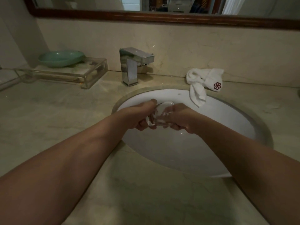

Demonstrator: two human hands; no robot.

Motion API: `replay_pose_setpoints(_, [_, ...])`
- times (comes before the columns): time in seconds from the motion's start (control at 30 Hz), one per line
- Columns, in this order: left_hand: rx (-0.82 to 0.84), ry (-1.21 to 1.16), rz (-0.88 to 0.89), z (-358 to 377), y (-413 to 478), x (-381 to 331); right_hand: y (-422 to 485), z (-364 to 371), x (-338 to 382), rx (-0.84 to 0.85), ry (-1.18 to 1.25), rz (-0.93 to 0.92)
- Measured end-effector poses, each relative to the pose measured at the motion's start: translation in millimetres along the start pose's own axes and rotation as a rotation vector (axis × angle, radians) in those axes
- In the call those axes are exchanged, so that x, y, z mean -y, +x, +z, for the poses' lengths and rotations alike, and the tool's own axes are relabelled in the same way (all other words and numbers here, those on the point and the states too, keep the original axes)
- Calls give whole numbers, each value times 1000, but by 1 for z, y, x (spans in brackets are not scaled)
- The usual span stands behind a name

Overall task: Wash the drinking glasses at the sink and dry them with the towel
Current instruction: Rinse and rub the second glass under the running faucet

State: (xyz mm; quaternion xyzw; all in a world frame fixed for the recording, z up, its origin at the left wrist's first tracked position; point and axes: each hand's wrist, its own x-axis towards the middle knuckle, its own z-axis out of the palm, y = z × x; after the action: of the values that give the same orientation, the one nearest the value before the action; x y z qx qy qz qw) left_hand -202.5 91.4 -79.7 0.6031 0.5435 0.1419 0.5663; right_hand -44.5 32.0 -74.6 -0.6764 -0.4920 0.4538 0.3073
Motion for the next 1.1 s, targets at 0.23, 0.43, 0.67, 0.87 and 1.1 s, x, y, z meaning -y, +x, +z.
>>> replay_pose_setpoints(0.23, [-91, -213, 67, -2, 3, -9, 7, 2, 7, 46, 252, 96])
replay_pose_setpoints(0.43, [-104, -78, -17, -3, 2, -6, 8, -4, -1, 75, 221, 81])
replay_pose_setpoints(0.67, [-32, -63, -29, -3, 6, -2, 6, -3, 4, 28, 177, 85])
replay_pose_setpoints(0.87, [14, -146, 88, -7, 4, -5, 3, -2, -1, 206, 335, 135])
replay_pose_setpoints(1.1, [53, -223, 126, 0, 0, -11, 15, -5, -6, 47, 199, 149])
